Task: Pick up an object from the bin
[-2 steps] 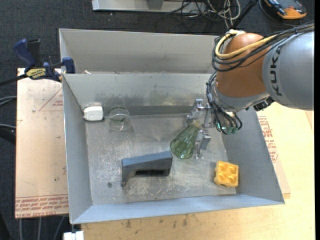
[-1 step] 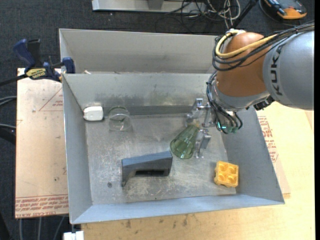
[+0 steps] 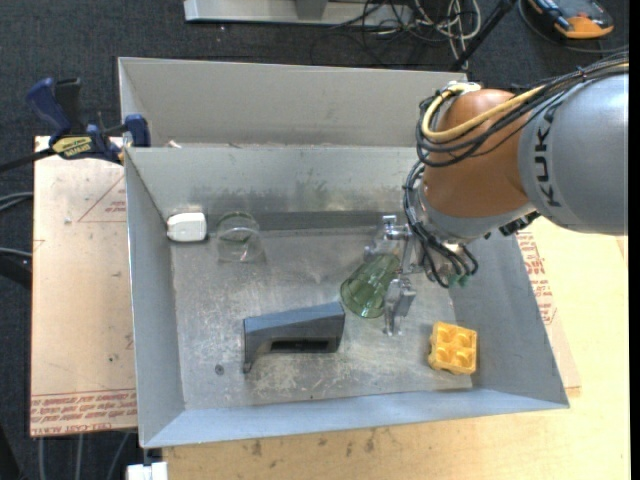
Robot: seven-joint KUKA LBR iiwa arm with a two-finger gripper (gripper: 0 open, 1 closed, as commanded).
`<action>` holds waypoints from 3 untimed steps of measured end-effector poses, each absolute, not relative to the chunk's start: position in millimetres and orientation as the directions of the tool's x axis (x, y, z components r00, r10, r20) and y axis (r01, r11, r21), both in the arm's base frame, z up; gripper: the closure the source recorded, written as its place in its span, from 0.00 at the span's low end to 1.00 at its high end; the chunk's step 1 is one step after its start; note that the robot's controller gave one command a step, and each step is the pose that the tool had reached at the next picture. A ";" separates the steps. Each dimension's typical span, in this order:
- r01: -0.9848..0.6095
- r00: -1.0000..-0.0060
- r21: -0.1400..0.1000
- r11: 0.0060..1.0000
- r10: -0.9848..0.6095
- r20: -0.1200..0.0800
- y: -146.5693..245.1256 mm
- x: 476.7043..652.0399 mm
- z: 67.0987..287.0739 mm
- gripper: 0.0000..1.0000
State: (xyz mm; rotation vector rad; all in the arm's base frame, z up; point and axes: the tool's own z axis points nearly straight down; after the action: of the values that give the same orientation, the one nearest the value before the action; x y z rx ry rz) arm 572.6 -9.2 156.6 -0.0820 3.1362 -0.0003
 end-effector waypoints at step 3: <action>-0.214 -0.977 -0.002 0.977 -0.214 -0.018 -25.9 620.9 90.4 1.00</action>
Offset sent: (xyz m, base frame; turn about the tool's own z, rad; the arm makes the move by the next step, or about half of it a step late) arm 0.0000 0.0000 0.0000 0.0000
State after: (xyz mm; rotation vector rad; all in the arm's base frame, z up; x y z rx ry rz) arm 620.9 -25.9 90.4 -0.3354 3.1051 0.0006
